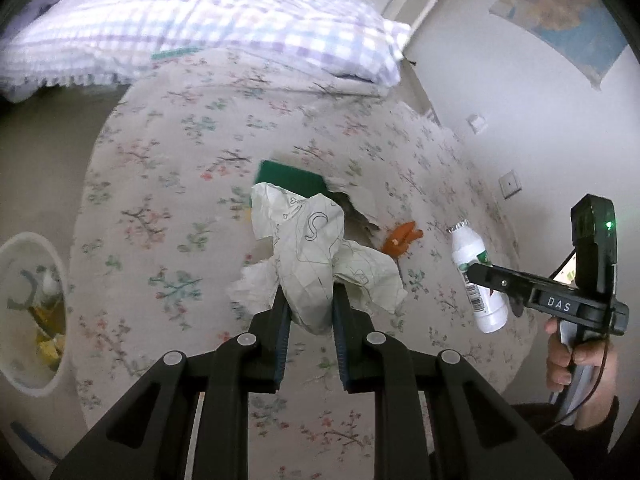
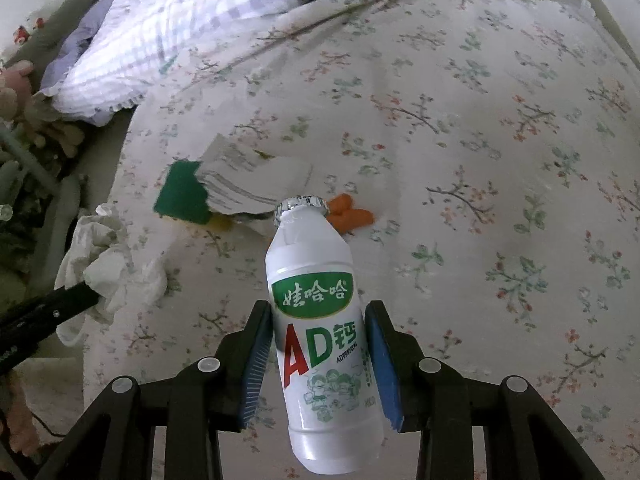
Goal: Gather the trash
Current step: 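Drop the tissue into the wastebasket with the left tool while the right tool drops the AD bottle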
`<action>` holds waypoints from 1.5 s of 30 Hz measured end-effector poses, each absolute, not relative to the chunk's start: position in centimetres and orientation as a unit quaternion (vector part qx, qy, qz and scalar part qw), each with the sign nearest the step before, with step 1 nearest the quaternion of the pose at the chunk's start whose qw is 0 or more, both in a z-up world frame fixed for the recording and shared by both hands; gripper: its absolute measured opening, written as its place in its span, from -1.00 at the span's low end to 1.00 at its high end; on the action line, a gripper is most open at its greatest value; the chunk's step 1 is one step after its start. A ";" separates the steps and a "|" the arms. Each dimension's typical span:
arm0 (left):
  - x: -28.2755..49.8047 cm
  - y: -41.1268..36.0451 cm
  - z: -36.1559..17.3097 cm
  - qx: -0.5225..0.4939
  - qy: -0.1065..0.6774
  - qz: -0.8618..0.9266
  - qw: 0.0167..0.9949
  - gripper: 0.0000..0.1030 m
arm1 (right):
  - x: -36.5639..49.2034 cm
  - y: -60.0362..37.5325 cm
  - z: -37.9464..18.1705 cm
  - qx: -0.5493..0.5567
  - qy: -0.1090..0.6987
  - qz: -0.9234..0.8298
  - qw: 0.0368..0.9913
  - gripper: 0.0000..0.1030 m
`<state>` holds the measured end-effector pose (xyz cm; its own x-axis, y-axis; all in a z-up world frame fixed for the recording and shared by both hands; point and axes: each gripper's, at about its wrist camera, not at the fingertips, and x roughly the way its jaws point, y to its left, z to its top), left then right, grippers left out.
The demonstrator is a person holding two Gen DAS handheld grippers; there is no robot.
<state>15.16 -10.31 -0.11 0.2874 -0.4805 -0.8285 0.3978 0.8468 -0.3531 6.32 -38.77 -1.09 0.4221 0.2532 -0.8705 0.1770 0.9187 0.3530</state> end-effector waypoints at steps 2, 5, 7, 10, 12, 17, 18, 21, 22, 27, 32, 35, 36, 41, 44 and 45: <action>15.2 -9.2 0.1 -0.043 0.528 -0.267 0.805 -0.60 | 6.7 -38.1 -1.0 0.198 0.537 0.026 0.819 -0.18; 15.3 -7.4 0.3 -0.045 0.525 -0.252 0.812 -0.60 | 7.2 -37.0 -1.1 0.195 0.538 0.033 0.820 -0.18; 15.4 -5.9 0.1 -0.048 0.524 -0.240 0.816 -0.60 | 7.5 -36.1 -1.0 0.191 0.538 0.039 0.820 -0.18; 15.6 -3.6 -0.2 -0.055 0.526 -0.222 0.819 -0.60 | 8.2 -34.5 -1.0 0.184 0.539 0.047 0.820 -0.18; 15.6 -1.9 -0.4 -0.061 0.526 -0.211 0.822 -0.60 | 8.7 -33.3 -0.9 0.180 0.540 0.055 0.821 -0.18; 15.6 2.7 -1.1 -0.077 0.526 -0.178 0.828 -0.60 | 9.8 -30.6 -0.9 0.169 0.541 0.071 0.821 -0.18; 15.6 3.3 -1.2 -0.080 0.526 -0.173 0.829 -0.60 | 10.0 -30.0 -0.9 0.167 0.542 0.075 0.820 -0.18; 15.6 6.2 -1.8 -0.095 0.527 -0.152 0.830 -0.60 | 10.8 -27.8 -1.0 0.159 0.544 0.088 0.819 -0.18; 15.5 7.0 -1.9 -0.100 0.527 -0.146 0.831 -0.60 | 11.0 -27.1 -1.0 0.157 0.544 0.091 0.819 -0.18; 15.5 11.2 -2.8 -0.119 0.528 -0.116 0.833 -0.59 | 12.1 -23.7 -1.5 0.145 0.549 0.110 0.816 -0.18; 15.6 14.1 -3.4 -0.121 0.527 -0.093 0.836 -0.59 | 13.2 -20.3 -1.5 0.131 0.547 0.132 0.816 -0.18; 16.1 15.3 -3.7 -0.113 0.526 -0.061 0.840 -0.45 | 13.8 -18.2 -1.5 0.126 0.544 0.142 0.818 -0.18; 16.3 15.5 -3.7 -0.106 0.529 -0.048 0.841 -0.36 | 14.0 -17.4 -1.5 0.122 0.544 0.143 0.818 -0.18; 16.5 17.6 -3.6 -0.103 0.524 0.014 0.845 0.59 | 15.1 -13.4 -1.5 0.105 0.549 0.160 0.814 -0.18; 16.3 18.9 -3.7 -0.100 0.522 0.031 0.846 0.63 | 16.0 -11.1 -1.6 0.102 0.547 0.169 0.813 -0.18; 16.1 19.3 -3.6 -0.097 0.521 0.035 0.848 0.65 | 16.2 -10.4 -1.7 0.100 0.547 0.171 0.813 -0.18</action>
<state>16.13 19.33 -3.64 0.4556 -0.0422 -0.8892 -0.1599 0.9788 -0.1284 16.23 -10.37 -1.66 0.3428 0.3875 -0.8558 -0.1681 0.9216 0.3500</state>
